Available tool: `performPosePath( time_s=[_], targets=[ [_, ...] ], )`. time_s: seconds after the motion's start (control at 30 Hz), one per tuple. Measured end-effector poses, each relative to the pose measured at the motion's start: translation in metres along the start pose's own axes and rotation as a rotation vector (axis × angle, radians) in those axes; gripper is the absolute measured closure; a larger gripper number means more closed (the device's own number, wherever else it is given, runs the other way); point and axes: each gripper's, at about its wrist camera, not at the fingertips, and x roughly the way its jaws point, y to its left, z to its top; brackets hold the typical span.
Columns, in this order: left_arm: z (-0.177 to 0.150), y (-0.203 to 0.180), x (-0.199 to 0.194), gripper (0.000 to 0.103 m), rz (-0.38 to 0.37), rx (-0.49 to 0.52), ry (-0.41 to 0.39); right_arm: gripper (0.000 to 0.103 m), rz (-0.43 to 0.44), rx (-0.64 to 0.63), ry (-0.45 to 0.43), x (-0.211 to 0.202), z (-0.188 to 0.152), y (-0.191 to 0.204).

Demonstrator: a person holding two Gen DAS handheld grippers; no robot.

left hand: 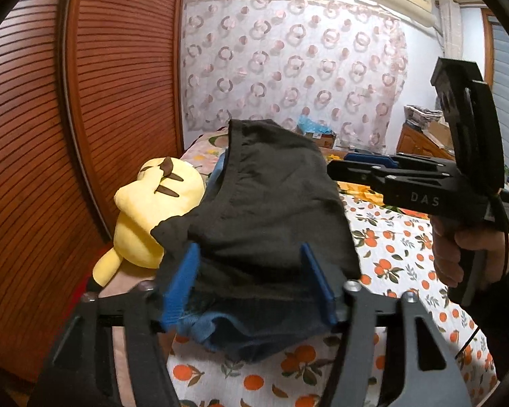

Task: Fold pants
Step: 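Open both grippers and pull them back from the stack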

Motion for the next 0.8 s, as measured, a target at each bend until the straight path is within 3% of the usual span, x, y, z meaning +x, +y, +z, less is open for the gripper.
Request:
performPosePath(
  time_s=[0.1, 0.23, 0.8],
  targets=[
    [-0.004, -0.003, -0.008, 0.026, -0.002, 0.015, -0.002, 0.062, -0.018, 0.006, -0.015, -0.018, -0.005, 0.008],
    [-0.012, -0.005, -0.023, 0.02, -0.025, 0.025, -0.027, 0.062, -0.042, 0.016, -0.021, -0.037, -0.016, 0.021],
    [-0.035, -0.013, -0.043, 0.02, -0.096, 0.049, -0.028, 0.054, -0.131, 0.057, -0.032, -0.088, -0.053, 0.059]
  ],
)
